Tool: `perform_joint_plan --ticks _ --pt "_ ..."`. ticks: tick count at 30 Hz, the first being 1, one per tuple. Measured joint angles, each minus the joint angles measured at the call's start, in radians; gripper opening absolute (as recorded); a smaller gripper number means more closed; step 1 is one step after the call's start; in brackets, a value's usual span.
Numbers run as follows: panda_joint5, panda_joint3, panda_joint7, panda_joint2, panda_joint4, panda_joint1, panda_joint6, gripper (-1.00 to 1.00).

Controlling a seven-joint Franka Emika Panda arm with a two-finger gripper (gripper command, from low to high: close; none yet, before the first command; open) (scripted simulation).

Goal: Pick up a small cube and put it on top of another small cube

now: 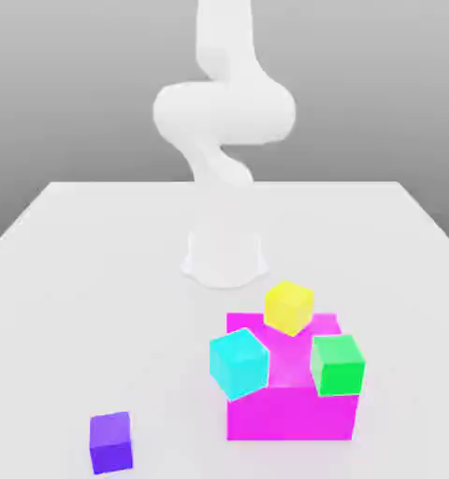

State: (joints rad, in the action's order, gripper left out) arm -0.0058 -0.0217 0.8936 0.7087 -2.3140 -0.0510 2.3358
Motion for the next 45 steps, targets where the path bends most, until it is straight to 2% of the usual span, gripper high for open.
perform_joint_plan --ticks 13,20,26,31,32,39,45 --pt "-0.067 -0.073 0.515 -0.478 -0.073 -0.216 0.188 0.00" --pt "-0.087 -0.051 0.779 -0.731 -0.113 -0.285 0.288 0.00" --pt "-0.035 -0.026 0.947 -0.944 -0.145 -0.300 0.379 0.00" --pt "-0.037 -0.010 0.977 -1.126 -0.118 -0.292 0.514 0.00" --pt "-0.038 -0.007 0.979 -1.145 -0.114 -0.290 0.529 -1.00" --pt "-0.038 -0.008 0.979 -1.141 -0.115 -0.292 0.528 -1.00" --pt "-0.028 -0.027 0.944 -0.989 -0.122 -0.304 0.370 -1.00"
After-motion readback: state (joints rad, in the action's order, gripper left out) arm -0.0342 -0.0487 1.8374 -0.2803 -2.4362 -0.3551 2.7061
